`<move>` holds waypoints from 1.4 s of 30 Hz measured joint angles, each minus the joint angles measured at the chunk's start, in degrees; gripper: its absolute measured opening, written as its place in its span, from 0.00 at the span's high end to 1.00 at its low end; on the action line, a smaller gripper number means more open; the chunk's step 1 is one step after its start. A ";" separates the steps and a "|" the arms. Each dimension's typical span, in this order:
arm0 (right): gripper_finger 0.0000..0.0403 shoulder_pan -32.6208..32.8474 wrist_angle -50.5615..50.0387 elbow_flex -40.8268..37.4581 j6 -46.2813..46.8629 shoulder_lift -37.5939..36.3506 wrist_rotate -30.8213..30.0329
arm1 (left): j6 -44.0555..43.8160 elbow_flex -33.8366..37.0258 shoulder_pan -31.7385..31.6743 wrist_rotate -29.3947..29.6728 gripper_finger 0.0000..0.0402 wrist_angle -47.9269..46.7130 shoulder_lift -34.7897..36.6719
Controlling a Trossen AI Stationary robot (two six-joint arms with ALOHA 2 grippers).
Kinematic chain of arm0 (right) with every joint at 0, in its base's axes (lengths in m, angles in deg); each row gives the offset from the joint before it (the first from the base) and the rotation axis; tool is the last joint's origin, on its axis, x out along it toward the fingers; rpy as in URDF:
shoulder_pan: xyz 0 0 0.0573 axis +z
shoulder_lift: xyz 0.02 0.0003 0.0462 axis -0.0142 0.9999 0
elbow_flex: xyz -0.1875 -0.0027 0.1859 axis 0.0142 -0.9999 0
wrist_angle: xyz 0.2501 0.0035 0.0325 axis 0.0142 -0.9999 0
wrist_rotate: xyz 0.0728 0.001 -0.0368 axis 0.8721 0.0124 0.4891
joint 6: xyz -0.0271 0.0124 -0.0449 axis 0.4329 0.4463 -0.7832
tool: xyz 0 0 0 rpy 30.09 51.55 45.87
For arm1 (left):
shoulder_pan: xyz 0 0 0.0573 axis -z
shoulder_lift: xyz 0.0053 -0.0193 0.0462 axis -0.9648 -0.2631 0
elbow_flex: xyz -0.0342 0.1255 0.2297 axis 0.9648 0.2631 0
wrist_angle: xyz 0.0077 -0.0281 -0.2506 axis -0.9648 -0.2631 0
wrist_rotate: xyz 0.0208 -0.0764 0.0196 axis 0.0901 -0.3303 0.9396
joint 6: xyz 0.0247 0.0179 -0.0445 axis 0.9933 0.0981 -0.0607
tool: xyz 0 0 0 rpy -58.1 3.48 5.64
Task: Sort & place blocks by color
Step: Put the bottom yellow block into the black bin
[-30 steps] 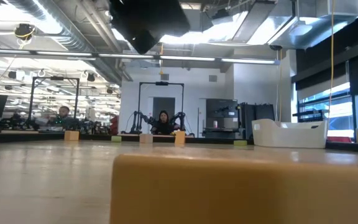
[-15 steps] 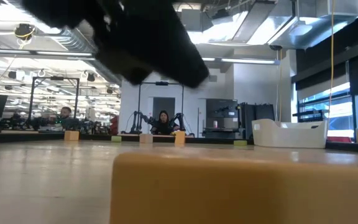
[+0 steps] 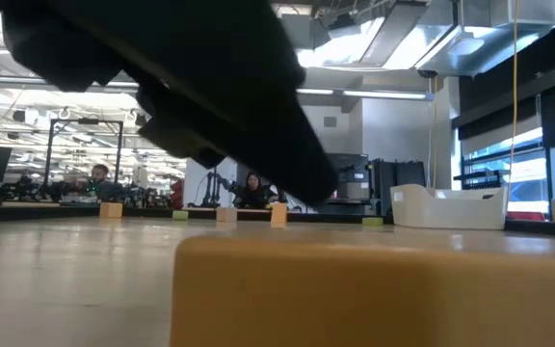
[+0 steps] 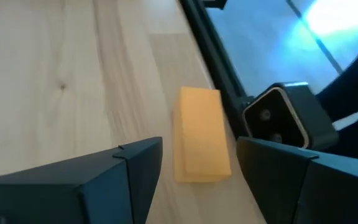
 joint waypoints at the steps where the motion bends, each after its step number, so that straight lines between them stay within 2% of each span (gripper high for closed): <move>1: 0.35 0.00 0.00 0.00 -0.04 0.00 0.00 | -0.09 0.00 0.00 0.47 0.50 -0.05 0.00; 17: 0.35 -0.02 0.00 -0.02 -0.11 0.02 0.00 | 0.26 -0.09 0.66 -0.19 0.50 2.89 -3.87; 25: 0.35 -0.02 -0.02 -0.04 -0.11 0.02 0.00 | -1.60 -0.09 0.57 3.25 0.50 1.78 -3.87; 42: 0.35 -0.02 -0.03 -0.04 -0.11 0.02 0.00 | -2.64 -0.09 0.55 4.15 0.50 1.89 -4.06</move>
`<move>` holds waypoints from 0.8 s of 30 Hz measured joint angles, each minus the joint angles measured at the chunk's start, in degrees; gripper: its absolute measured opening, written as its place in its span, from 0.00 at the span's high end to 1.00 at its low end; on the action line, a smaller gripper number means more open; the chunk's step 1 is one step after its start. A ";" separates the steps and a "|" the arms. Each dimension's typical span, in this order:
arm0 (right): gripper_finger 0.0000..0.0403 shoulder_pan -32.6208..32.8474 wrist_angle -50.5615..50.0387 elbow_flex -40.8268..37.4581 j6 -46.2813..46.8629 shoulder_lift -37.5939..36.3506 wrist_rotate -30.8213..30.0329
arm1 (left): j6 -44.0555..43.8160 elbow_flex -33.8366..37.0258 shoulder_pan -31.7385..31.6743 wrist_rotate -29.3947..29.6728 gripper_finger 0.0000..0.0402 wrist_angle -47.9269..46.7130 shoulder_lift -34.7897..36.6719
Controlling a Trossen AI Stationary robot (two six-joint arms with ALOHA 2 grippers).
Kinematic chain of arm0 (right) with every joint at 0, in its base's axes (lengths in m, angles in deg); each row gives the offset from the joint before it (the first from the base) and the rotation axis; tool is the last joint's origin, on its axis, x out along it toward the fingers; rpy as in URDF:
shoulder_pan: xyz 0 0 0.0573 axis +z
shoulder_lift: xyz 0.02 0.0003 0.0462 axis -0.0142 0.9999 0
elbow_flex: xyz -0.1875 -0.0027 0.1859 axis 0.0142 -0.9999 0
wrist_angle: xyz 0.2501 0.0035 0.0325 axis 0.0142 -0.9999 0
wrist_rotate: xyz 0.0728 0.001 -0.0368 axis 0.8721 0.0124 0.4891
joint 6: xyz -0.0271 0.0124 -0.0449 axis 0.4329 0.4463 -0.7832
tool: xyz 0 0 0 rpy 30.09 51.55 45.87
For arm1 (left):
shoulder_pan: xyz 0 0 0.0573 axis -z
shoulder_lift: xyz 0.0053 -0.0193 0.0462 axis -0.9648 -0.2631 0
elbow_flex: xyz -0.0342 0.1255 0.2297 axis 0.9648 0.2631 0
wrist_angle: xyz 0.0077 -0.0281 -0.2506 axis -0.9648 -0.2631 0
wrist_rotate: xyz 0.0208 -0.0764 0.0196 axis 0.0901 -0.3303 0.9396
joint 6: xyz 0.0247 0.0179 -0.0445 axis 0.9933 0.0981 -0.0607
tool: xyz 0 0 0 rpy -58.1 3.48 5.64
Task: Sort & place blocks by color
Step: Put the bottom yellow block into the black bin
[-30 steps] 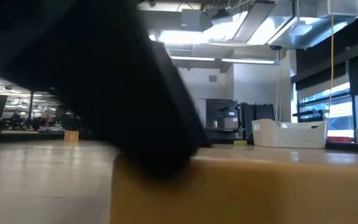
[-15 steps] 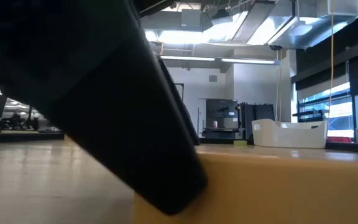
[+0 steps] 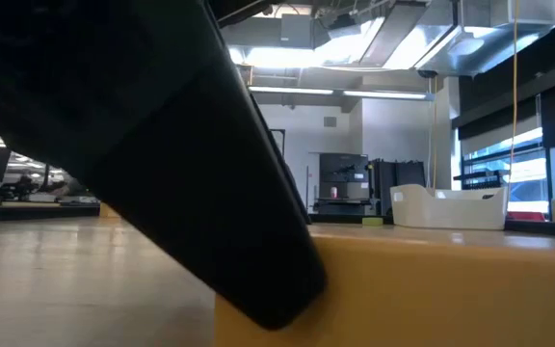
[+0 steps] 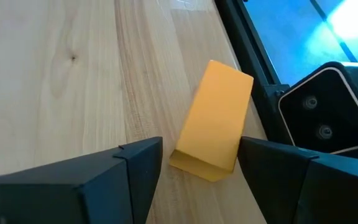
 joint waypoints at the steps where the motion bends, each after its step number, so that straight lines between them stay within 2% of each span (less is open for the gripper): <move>1: 0.35 0.00 0.00 0.00 0.00 0.00 0.00 | 0.01 -0.02 0.00 0.07 0.50 0.40 -0.44; 9: 0.35 0.00 0.00 0.00 0.02 0.04 0.00 | 2.44 -0.04 0.13 -1.83 0.52 1.03 -2.38; 14: 0.35 0.00 0.00 0.00 0.02 0.04 0.00 | 3.02 -0.04 0.07 -2.53 0.64 1.27 -2.41; 17: 0.35 0.00 -0.01 0.00 0.02 0.04 0.00 | 0.53 -0.04 0.07 -4.30 0.73 1.27 -2.41; 24: 0.35 0.00 -0.12 0.00 -0.10 0.04 3.07 | -6.11 -0.04 -0.51 -5.94 0.73 -1.84 0.03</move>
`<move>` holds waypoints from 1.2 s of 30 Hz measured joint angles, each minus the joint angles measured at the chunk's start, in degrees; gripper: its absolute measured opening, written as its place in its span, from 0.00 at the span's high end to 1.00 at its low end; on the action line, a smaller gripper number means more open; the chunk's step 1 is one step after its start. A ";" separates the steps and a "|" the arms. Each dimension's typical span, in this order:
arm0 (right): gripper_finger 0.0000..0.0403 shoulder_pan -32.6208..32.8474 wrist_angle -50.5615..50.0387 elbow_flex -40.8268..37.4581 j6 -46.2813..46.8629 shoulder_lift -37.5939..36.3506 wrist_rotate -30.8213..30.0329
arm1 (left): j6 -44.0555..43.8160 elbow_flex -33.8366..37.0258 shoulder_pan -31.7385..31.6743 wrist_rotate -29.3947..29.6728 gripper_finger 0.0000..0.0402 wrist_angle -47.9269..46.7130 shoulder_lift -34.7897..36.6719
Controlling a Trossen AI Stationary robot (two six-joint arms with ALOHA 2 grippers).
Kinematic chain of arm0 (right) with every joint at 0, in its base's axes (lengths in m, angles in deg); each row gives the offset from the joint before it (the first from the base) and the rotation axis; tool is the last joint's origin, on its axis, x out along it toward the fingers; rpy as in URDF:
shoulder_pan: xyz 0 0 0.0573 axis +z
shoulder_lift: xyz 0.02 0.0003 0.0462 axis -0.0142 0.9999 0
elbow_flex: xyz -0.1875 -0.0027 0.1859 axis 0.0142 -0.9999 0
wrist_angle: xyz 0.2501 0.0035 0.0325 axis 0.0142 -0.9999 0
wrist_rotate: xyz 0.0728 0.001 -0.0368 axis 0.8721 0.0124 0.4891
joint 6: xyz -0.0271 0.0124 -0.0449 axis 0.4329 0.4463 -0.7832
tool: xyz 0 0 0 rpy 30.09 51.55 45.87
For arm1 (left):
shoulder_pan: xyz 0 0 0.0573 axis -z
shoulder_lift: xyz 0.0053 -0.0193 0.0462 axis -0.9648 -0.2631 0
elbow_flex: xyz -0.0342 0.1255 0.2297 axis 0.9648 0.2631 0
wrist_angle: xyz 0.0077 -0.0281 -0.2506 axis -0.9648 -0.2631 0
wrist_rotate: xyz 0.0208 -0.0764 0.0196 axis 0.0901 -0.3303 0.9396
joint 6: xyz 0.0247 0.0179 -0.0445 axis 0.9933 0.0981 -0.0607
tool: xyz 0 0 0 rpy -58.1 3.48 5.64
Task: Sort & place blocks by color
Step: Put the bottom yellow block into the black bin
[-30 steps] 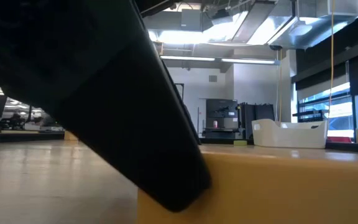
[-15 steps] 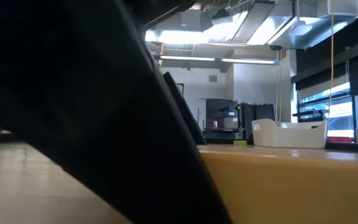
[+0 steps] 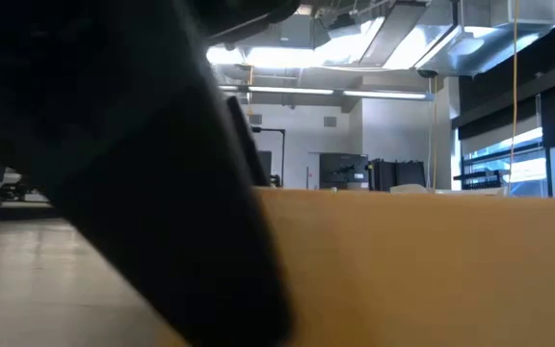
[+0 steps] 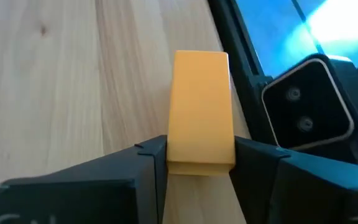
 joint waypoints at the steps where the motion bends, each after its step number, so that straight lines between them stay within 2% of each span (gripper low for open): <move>1: 0.35 0.00 0.00 0.00 -0.13 0.00 0.03 | -0.79 0.00 -0.06 0.06 0.73 -1.28 0.78; 6: 0.35 0.00 -0.07 0.00 -1.37 0.00 2.79 | -2.95 0.15 -0.08 4.48 0.73 -10.83 5.99; 9: 0.35 0.04 -0.05 0.00 -2.26 0.00 4.17 | -5.24 0.15 0.24 8.53 0.73 -19.55 11.42; 16: 0.35 0.00 -0.07 0.00 -3.94 0.00 4.08 | -18.87 0.09 2.22 16.02 0.73 -42.15 26.63; 21: 0.35 0.00 -0.07 0.00 -6.13 0.00 4.07 | -29.16 0.09 6.81 16.16 0.73 -53.85 34.82; 28: 0.35 0.00 -0.04 0.00 -7.61 0.00 4.05 | -47.46 0.04 16.02 8.34 0.73 -69.75 41.30; 32: 0.35 0.00 -0.04 0.00 -7.64 -0.01 4.03 | -58.57 0.04 22.36 1.33 0.73 -76.01 42.01; 36: 0.35 0.00 -0.04 0.00 -7.64 -0.02 4.03 | -68.29 0.04 28.82 -4.17 0.73 -78.46 40.88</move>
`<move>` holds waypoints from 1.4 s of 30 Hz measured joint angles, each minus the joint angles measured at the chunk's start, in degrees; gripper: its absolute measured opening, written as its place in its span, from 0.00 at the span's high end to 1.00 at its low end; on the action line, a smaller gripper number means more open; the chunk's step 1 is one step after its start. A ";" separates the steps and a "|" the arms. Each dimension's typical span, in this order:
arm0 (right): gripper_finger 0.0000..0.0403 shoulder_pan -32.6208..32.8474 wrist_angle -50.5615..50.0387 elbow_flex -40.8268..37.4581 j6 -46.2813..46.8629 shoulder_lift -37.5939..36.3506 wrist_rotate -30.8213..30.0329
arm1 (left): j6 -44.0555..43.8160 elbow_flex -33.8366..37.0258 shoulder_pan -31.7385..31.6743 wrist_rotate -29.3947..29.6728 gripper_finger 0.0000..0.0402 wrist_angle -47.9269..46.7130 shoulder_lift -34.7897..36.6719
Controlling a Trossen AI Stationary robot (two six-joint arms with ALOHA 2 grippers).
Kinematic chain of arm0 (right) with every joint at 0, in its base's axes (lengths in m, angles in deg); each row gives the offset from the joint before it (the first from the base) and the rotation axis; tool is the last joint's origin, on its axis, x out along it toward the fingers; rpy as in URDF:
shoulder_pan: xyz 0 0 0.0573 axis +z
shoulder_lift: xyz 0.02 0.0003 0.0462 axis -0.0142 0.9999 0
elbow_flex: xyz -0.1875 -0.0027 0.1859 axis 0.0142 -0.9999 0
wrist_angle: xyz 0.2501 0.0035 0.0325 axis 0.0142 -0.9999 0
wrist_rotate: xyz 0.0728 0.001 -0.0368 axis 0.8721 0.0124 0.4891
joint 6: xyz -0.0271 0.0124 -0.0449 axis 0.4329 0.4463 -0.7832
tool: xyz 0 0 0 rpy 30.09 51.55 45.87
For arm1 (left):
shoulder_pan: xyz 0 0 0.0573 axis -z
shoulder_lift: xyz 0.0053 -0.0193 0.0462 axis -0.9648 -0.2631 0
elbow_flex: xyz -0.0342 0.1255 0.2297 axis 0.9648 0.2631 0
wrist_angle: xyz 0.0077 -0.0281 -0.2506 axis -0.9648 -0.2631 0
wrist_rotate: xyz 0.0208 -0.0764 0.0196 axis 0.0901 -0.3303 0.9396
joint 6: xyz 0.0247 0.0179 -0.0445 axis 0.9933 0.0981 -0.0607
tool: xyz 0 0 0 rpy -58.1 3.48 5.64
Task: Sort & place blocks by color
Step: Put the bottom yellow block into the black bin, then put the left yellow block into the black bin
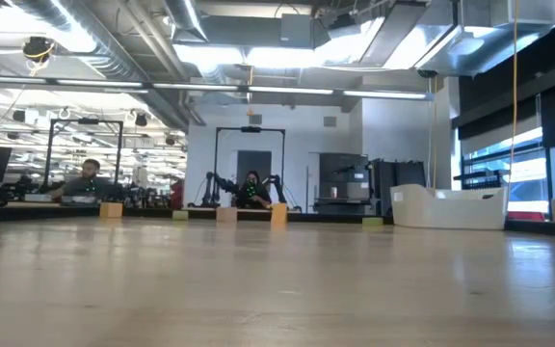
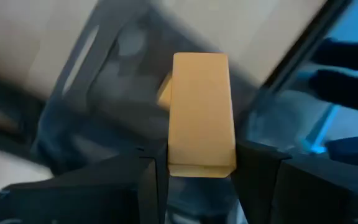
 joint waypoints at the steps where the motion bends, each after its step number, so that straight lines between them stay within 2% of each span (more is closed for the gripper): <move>1: 0.35 0.00 0.00 0.00 0.00 0.00 -0.02 | -1.79 0.00 1.20 -0.13 0.73 -0.30 -0.60; 8: 0.35 0.00 0.04 0.00 0.00 0.00 -0.07 | -7.93 0.00 4.79 2.06 0.73 -2.81 -7.04; 15: 0.35 0.00 0.13 0.00 0.15 0.00 -0.11 | -8.07 0.00 4.75 2.93 0.73 -4.46 -13.22; 20: 0.35 0.00 0.20 0.00 0.15 0.00 -0.09 | -8.04 0.00 4.73 2.75 0.73 -4.39 -15.01; 27: 0.35 0.00 0.22 0.00 0.17 0.00 -0.08 | -6.78 0.00 4.69 3.15 0.54 -4.44 -15.19; 32: 0.35 0.04 0.24 0.00 2.13 0.09 0.00 | -8.02 0.00 4.69 3.41 0.52 -4.44 -15.17; 35: 0.35 0.02 1.05 0.00 4.66 0.49 -0.22 | -11.22 -0.23 4.69 6.12 0.52 -4.48 -14.16; 37: 0.35 0.02 2.89 0.00 7.10 1.05 -1.74 | -12.57 -1.23 4.66 9.92 0.52 -4.85 -12.93; 42: 0.35 -1.21 9.13 0.00 13.35 3.60 -11.80 | -11.83 -5.42 2.67 18.33 0.52 -8.26 -8.38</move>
